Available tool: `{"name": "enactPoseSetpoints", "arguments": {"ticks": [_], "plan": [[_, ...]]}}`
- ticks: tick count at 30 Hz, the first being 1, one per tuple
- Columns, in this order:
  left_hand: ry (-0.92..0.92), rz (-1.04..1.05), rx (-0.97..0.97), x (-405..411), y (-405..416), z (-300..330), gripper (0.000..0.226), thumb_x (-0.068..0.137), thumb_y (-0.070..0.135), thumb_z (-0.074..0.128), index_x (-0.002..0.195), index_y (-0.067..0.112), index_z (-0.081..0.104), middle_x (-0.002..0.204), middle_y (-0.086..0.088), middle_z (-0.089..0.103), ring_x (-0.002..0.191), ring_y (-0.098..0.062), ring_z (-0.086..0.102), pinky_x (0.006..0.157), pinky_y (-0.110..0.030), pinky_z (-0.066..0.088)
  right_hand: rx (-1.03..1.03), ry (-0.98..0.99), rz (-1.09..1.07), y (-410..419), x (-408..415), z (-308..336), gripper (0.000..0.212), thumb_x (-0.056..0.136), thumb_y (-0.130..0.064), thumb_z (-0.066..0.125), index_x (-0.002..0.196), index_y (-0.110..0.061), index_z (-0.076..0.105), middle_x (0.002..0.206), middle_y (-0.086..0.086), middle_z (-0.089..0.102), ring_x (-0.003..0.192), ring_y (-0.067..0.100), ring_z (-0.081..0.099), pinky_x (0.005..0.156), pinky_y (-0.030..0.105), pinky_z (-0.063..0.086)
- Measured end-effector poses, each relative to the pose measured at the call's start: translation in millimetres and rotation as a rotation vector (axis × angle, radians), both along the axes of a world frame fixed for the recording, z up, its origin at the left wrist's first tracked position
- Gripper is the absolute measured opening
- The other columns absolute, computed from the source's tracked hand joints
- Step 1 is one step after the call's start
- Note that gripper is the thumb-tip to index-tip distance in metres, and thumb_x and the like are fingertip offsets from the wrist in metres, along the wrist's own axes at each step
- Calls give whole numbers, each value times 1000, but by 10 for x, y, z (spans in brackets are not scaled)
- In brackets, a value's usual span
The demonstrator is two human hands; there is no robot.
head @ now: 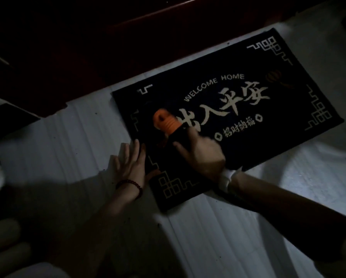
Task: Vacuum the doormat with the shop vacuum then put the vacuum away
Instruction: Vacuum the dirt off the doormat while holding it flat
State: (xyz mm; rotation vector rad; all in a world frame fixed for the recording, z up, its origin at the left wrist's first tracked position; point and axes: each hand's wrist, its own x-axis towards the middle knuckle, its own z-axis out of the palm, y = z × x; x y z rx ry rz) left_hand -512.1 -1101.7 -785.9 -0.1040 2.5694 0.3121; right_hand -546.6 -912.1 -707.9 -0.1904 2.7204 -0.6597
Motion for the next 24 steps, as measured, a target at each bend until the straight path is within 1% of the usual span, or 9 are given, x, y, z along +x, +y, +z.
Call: {"name": "enactPoseSetpoints", "arguments": {"ticks": [2, 5, 8, 11, 13, 15, 19, 22, 24], "plan": [[-4, 9, -5, -2, -5, -8, 93, 82, 60, 51, 148, 25, -5, 156, 3, -17, 142, -25, -22, 110, -59, -10, 26, -6, 61, -64, 36, 31, 46, 93, -50, 40, 123, -15, 38, 97, 7, 63, 77, 23, 59, 63, 27, 38], [10, 7, 3, 7, -16, 5, 93, 81, 61, 51, 148, 27, -3, 156, 5, -18, 142, -25, -22, 109, -60, -11, 16, 54, -88, 44, -289, 50, 46, 92, -51, 42, 117, -14, 41, 87, 6, 57, 68, 22, 53, 56, 27, 34], [16, 13, 20, 11, -11, 20, 92, 81, 60, 53, 148, 28, -1, 156, 6, -17, 142, -25, -20, 110, -60, -8, -50, 49, -207, 87, -488, 76, 45, 92, -49, 43, 115, -11, 41, 91, 10, 58, 72, 26, 55, 57, 29, 36], [14, -4, -1, 0, -29, 22, 91, 81, 61, 52, 148, 29, -2, 156, 6, -16, 143, -25, -18, 112, -61, -5, -54, -48, -67, -3, -216, 68, 44, 92, -49, 45, 119, -14, 41, 90, 6, 57, 71, 22, 55, 58, 29, 40], [11, -26, -2, -20, -87, 19, 89, 82, 61, 51, 148, 30, 1, 157, 6, -14, 143, -27, -17, 112, -61, -4, -34, -70, -8, 14, 39, 50, 44, 92, -50, 44, 119, -15, 40, 88, 5, 57, 77, 25, 60, 61, 32, 42], [-8, -48, 15, -58, -178, 39, 88, 81, 62, 51, 148, 31, 3, 157, 9, -13, 143, -26, -17, 112, -60, -4, -2, -81, -3, 124, 178, 66, 45, 92, -50, 43, 119, -15, 38, 84, 2, 54, 80, 28, 61, 61, 31, 41], [-77, -123, -23, -111, -239, 134, 97, 77, 61, 59, 148, 29, 3, 156, 9, -13, 143, -26, -19, 114, -58, -5, 43, -100, 27, 433, 439, 144, 48, 92, -49, 43, 124, -14, 37, 96, 10, 63, 83, 29, 63, 67, 36, 49], [-50, -90, -49, -54, -156, 170, 99, 77, 58, 61, 149, 23, 4, 157, 5, -9, 143, -26, -18, 113, -58, -5, 50, -96, 21, 654, 839, 133, 47, 91, -47, 45, 123, -13, 38, 97, 12, 66, 84, 30, 63, 65, 32, 44], [-30, -25, -77, 7, -131, 163, 104, 76, 59, 61, 149, 18, 0, 158, 1, -8, 143, -25, -18, 113, -58, -7, 60, -147, 18, 758, 1065, 123, 49, 91, -47, 46, 128, -15, 35, 98, 13, 66, 84, 30, 63, 65, 31, 42]]}}
